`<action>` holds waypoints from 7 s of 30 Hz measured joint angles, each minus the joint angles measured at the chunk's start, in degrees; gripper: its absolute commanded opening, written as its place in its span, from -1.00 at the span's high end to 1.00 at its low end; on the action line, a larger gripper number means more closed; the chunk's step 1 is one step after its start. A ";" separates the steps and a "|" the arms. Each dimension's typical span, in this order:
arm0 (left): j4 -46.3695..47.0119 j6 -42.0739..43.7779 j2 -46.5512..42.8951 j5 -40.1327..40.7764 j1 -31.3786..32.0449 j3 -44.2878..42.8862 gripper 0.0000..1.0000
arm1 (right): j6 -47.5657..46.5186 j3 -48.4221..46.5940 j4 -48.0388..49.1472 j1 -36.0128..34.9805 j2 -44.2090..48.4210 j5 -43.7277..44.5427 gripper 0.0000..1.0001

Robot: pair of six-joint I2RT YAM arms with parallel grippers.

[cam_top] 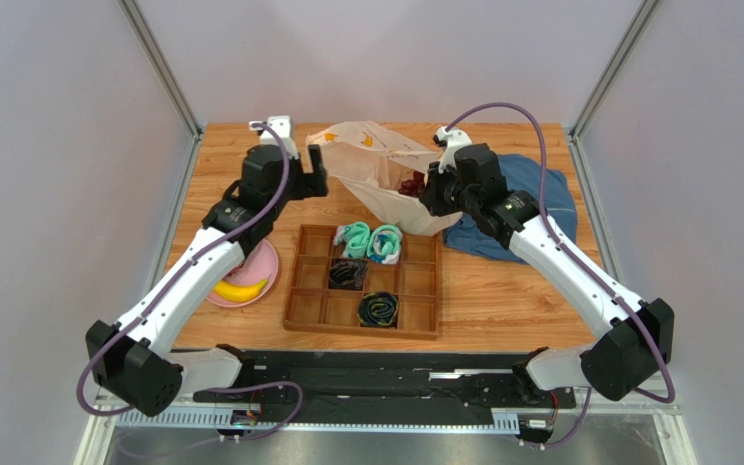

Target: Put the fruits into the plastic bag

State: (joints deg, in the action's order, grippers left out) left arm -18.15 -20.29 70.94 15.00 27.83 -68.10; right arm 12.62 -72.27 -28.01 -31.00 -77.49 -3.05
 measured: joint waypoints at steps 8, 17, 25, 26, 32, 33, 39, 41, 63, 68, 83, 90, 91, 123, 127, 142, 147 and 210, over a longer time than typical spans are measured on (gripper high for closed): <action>-12.31 10.58 2.08 4.20 -12.17 3.45 -0.98 | 0.02 0.00 0.02 0.00 0.00 -0.09 0.90; -18.75 24.02 16.11 0.66 -19.50 -1.53 -0.98 | 0.02 0.00 0.00 0.00 0.00 -0.09 0.90; -21.27 30.53 26.38 -1.44 -20.37 -7.21 -0.99 | 0.02 0.00 -0.04 0.00 0.00 -0.04 0.90; -21.44 30.99 27.52 -1.53 -20.63 -8.15 -0.99 | 0.02 0.00 -0.07 0.00 0.00 -0.04 0.90; -22.95 31.87 31.95 -1.92 -22.16 -9.99 -0.98 | 0.00 -0.22 -0.22 0.00 -0.20 0.00 0.90; -23.30 31.98 32.52 -1.90 -22.29 -10.03 -0.99 | 0.00 -0.28 -0.26 0.00 -0.24 0.00 0.90; -25.22 32.13 35.63 -1.90 -22.62 -10.36 -0.97 | 0.00 -1.20 -0.50 0.00 -1.18 -0.02 0.90; -25.83 32.11 36.44 -2.08 -23.08 -10.60 -0.92 | 0.00 -1.20 -0.57 0.00 -1.20 -0.02 0.90; -27.12 31.71 40.96 -4.28 -24.59 -12.87 0.19 | 0.00 -1.22 -0.68 0.00 -1.20 0.28 0.90; -27.32 31.34 40.96 -3.98 -24.61 -12.87 0.56 | 0.00 -1.22 -0.70 0.00 -1.20 0.57 0.90; -28.55 30.99 38.29 -1.07 -24.63 -13.29 1.00 | 0.00 -1.22 -0.70 0.00 -1.18 0.61 0.90; -30.36 30.38 33.44 0.22 -24.63 -15.89 1.00 | 0.00 -1.22 -0.68 0.00 -1.18 0.61 0.90; -30.53 30.25 32.68 0.44 -24.63 -16.06 1.00 | 0.00 -1.22 -0.68 0.00 -1.18 0.61 0.90; -26.56 17.86 2.97 -5.92 -24.28 -16.83 1.00 | 0.22 -1.22 -0.63 0.00 -1.16 -0.52 0.90; -24.11 13.16 -2.03 -8.11 -21.49 -17.66 1.00 | 0.26 -1.25 -0.63 -0.04 -1.16 -0.96 0.90; -3.45 1.88 10.93 -10.43 5.75 -28.94 1.00 | 0.24 -1.84 -0.66 -1.07 -1.16 -1.46 0.91; -1.55 0.44 22.14 -12.63 8.59 -34.47 1.00 | 0.22 -1.86 -0.66 -1.07 -1.14 -1.27 0.91; -0.24 -1.68 37.92 -18.47 13.40 -36.76 -0.23 | 0.22 -1.81 -0.74 -1.07 0.57 -0.42 0.91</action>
State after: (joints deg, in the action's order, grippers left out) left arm -18.39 -21.98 108.86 -3.46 41.23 -104.86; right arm 12.84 -74.08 -28.75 -32.08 -76.93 -3.46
